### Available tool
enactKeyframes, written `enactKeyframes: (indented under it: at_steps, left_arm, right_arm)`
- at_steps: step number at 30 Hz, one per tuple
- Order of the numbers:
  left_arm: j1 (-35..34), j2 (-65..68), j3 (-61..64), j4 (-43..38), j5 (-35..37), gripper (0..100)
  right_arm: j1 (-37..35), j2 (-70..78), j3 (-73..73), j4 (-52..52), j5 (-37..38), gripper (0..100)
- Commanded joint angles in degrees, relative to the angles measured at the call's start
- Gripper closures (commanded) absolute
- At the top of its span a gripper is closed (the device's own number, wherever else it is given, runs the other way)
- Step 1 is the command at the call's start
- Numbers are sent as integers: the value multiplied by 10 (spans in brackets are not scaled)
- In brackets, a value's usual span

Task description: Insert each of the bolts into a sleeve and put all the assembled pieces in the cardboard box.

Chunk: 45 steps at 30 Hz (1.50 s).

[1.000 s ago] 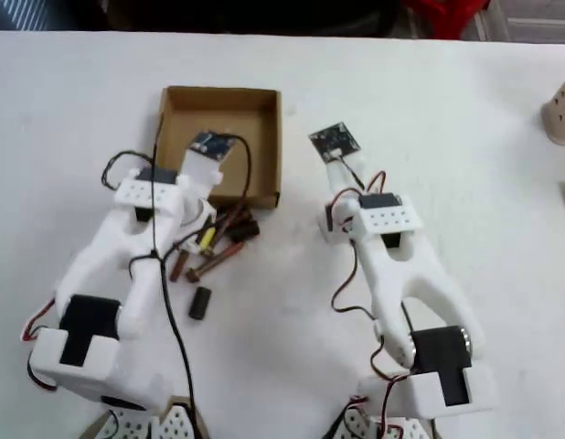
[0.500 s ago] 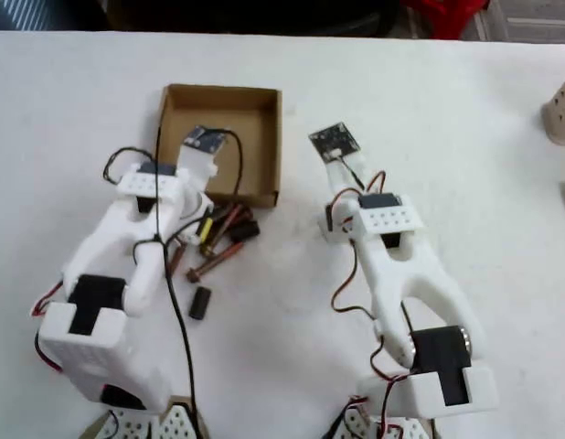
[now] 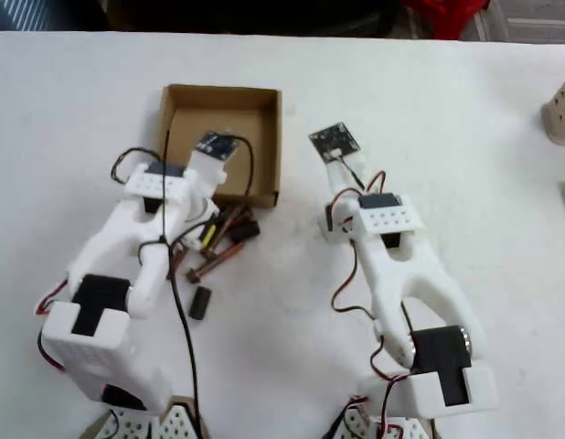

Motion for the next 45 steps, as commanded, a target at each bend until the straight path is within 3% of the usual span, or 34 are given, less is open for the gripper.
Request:
enactKeyframes:
  at_steps: [1, 10, 15, 20, 29, 37, 45]
  left_arm:
    - [7, -6, -9, 2, -7, 979]
    - [-12, -33, 19, -37, -9, 979]
    - [-7, -131, 135, -140, -8, 980]
    - [2, -220, 226, -214, -7, 979]
    - [-4, -248, 244, -230, 33, 978]
    - [-25, -249, 233, -230, 40, 978]
    - [-33, -249, 232, -238, 40, 978]
  right_arm:
    - [5, -13, -3, -7, -5, 981]
    - [-27, -83, 55, -14, -5, 981]
    - [-51, -175, 144, -74, -5, 981]
    - [-77, -188, 153, -72, -11, 981]
    - [-149, -193, 152, -81, -166, 981]
    - [-168, -193, 217, -230, -168, 981]
    - [-188, -241, 349, -466, -169, 982]
